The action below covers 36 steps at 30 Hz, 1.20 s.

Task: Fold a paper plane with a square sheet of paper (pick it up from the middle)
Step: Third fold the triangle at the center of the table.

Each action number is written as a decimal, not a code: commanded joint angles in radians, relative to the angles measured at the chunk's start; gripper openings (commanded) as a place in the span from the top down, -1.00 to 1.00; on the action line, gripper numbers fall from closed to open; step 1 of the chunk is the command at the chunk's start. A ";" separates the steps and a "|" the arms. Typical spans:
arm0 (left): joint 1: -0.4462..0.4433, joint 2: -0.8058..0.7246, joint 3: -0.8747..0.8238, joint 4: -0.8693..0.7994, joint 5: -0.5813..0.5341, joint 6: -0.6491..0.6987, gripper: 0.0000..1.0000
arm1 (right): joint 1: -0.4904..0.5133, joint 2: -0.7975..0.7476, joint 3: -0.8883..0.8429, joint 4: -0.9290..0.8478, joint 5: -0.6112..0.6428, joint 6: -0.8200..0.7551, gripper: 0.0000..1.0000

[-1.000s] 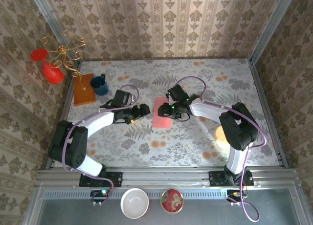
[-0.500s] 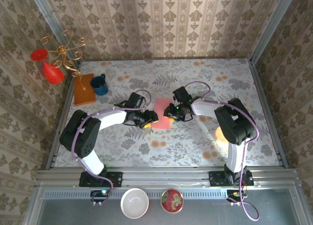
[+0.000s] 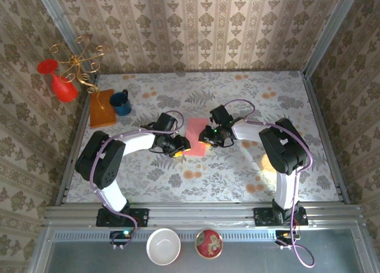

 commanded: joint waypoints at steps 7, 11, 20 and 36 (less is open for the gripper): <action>0.033 0.045 0.076 0.071 0.111 0.034 0.09 | -0.005 0.044 -0.032 -0.033 0.006 -0.006 0.41; 0.062 0.082 0.101 0.100 0.147 0.041 0.09 | -0.006 0.043 -0.031 -0.032 0.004 -0.006 0.41; 0.094 0.162 0.188 0.053 0.168 0.081 0.27 | -0.012 0.037 -0.033 -0.027 0.002 -0.005 0.41; 0.114 0.179 0.217 -0.007 0.163 0.091 0.93 | -0.019 -0.097 -0.047 0.053 0.004 -0.139 0.10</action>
